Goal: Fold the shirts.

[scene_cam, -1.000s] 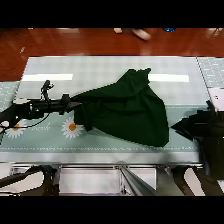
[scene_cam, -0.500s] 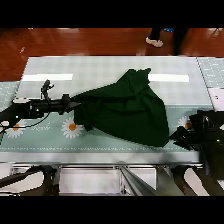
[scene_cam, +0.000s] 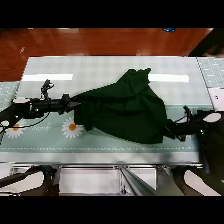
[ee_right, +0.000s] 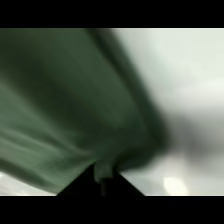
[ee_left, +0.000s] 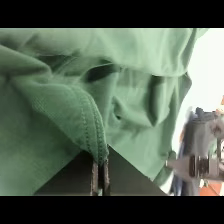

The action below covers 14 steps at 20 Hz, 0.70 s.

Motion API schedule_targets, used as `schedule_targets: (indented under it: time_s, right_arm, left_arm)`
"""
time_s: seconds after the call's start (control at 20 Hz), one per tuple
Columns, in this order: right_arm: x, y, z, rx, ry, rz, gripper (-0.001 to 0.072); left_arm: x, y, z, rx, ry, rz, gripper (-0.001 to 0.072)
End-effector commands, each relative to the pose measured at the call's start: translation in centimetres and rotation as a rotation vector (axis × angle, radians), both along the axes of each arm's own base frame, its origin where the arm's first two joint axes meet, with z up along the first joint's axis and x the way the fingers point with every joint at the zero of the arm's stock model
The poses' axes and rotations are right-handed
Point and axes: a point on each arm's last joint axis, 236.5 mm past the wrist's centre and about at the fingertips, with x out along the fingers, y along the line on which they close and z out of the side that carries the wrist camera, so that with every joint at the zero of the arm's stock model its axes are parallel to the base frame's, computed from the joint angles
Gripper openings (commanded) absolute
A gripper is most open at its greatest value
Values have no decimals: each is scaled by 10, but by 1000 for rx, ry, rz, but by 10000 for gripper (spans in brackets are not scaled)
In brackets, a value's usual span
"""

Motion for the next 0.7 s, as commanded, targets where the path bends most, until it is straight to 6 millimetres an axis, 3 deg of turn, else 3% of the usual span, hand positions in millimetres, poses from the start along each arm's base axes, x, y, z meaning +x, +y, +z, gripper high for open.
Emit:
schedule_targets:
  time_s: [0.0,0.1,0.2,0.3,0.35,0.4,0.5,0.65]
  right_arm:
    - [60,34,69,155,-232,62,25]
    - [108,29,149,132,-459,91,24]
    - [148,17,255,43,-738,112,24]
    - [174,-3,365,-124,-1018,110,24]
    - [177,-15,414,-201,-1113,67,24]
    - [171,-23,462,-275,-1212,43,24]
    - [143,-29,536,-378,-1357,21,24]
    - [89,-19,596,-464,-1492,53,24]
  left_arm:
    - [13,0,52,-133,-77,-20,18]
    - [40,21,126,-199,-244,18,18]
    - [60,48,217,-208,-453,84,18]
    - [66,65,307,-114,-681,114,17]
    - [67,71,346,-60,-758,143,17]
    - [63,75,384,19,-840,162,17]
    - [50,86,442,227,-953,188,17]
    - [10,113,516,530,-1090,315,17]
